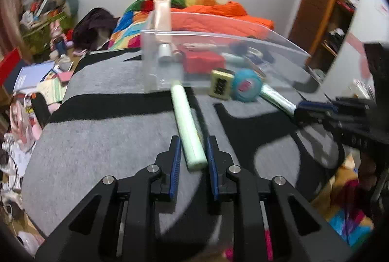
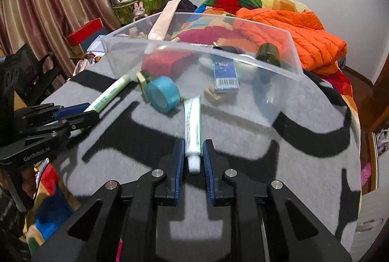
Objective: Organize objects
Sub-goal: 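Reach the left tool toward the pale green tube while the right tool reaches for the white toothpaste tube, then lift the pale green tube and toothpaste tube into the box and open both tools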
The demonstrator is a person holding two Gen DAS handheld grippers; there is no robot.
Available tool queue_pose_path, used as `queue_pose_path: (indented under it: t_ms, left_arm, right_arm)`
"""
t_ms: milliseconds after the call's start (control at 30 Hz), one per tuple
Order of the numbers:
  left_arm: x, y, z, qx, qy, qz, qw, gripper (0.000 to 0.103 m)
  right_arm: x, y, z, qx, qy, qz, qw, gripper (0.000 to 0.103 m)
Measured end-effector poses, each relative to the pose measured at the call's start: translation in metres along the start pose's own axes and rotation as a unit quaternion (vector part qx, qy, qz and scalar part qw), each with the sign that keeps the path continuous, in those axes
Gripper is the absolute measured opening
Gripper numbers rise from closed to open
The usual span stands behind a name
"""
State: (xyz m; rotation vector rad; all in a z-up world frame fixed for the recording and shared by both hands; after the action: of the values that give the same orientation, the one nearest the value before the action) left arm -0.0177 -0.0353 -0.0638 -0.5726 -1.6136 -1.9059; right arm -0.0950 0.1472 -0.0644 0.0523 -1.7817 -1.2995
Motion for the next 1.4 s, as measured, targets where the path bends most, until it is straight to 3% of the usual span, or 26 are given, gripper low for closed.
queue_pose_path:
  t_ms: [167,233,300,333,567,633,700,833,1000,1133,1400]
  left_arm:
    - [-0.002,0.003,0.005,0.008,-0.017,-0.006,0.9998,0.022]
    - [0.003,0.0,0.003,0.004,-0.006,-0.011,0.9999,0.031]
    - [0.008,-0.004,0.001,0.008,0.004,-0.011,0.9999,0.044]
    - [0.011,-0.006,0.001,0.011,0.005,-0.009,0.9999,0.048]
    - [0.027,-0.032,0.004,0.055,0.01,-0.001,0.9984,0.049]
    - [0.028,-0.036,0.005,0.063,0.011,0.009,0.9979,0.047]
    - [0.026,-0.036,0.007,0.07,0.006,0.02,0.9973,0.036]
    - [0.02,-0.027,0.01,0.058,-0.013,0.022,0.998,0.015]
    - [0.007,-0.013,0.013,0.052,-0.024,0.021,0.9981,0.015]
    - [0.002,-0.001,0.013,0.026,-0.014,0.009,0.9995,0.015]
    - [0.017,0.027,0.015,0.011,0.001,0.042,0.999,0.015]
  right_arm:
    - [-0.003,0.001,0.001,-0.006,-0.003,-0.007,1.0,0.016]
    - [-0.001,0.001,0.002,-0.004,-0.009,-0.002,1.0,0.022]
    - [0.003,-0.002,0.003,-0.002,-0.012,0.003,1.0,0.036]
    - [0.005,-0.003,0.002,-0.006,-0.011,0.004,1.0,0.037]
    - [0.009,-0.024,-0.006,-0.048,-0.002,0.001,0.999,0.037]
    - [0.007,-0.023,-0.008,-0.05,-0.001,0.009,0.999,0.031]
    - [0.007,-0.022,-0.011,-0.044,-0.001,0.013,0.999,0.015]
    - [0.005,-0.019,-0.009,-0.036,-0.01,0.013,0.999,0.015]
    - [0.001,-0.006,-0.004,-0.014,-0.033,0.02,0.999,0.015]
    - [0.0,0.01,-0.004,-0.007,-0.04,0.036,0.999,0.015]
    - [0.015,0.036,-0.001,-0.006,-0.05,0.076,0.996,0.015]
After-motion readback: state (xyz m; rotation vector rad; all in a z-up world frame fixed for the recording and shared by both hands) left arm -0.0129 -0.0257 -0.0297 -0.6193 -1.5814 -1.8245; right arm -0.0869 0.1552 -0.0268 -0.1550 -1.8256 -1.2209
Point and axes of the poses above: each gripper's, at about its wrist camera, not at the fingertips, and y roughly against the way its jaws point, z to its right, x to its top, the point moved 1 cm from there along -y, roughly the way its jaws point, and after that the axes turned 6 degrees about y, right-handed, at the moved point
